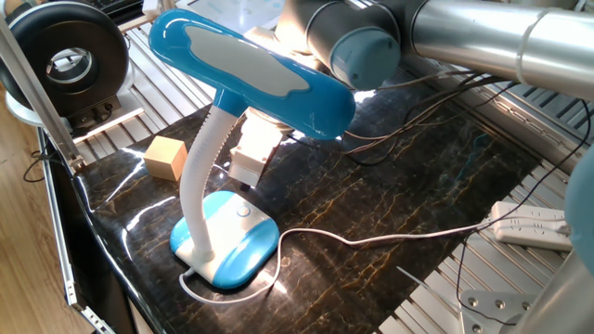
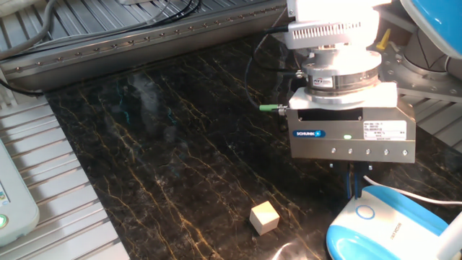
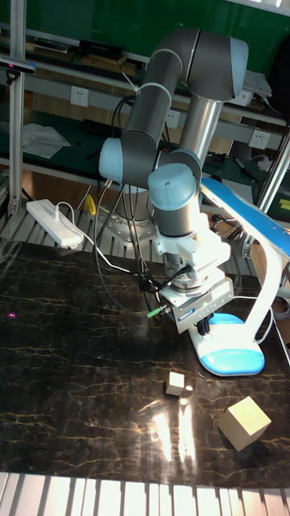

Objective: Turn off the desk lamp by pressing the button

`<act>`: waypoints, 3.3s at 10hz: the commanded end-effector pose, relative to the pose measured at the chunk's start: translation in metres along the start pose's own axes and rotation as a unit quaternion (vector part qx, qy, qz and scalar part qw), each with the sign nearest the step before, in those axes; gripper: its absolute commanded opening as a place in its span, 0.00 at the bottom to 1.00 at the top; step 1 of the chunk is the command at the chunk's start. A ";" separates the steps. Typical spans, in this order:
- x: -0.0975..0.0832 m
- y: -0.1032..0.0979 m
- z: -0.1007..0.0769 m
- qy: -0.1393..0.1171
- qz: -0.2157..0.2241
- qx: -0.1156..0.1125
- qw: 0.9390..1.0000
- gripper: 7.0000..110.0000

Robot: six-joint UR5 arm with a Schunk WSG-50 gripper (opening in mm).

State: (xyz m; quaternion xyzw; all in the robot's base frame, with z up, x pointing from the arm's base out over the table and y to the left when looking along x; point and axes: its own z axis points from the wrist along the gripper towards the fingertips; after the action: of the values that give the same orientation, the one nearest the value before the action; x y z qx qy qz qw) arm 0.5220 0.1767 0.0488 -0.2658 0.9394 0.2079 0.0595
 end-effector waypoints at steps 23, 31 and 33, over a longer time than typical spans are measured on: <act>-0.001 -0.004 -0.003 -0.004 0.106 0.007 0.994 0.00; 0.001 -0.037 -0.005 -0.011 0.180 0.073 0.981 0.00; 0.004 -0.040 -0.006 -0.008 0.196 0.079 0.977 0.00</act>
State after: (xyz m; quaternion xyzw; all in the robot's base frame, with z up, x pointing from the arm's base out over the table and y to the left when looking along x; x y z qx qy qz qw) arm 0.5377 0.1453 0.0381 -0.0974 0.9832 0.1466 0.0486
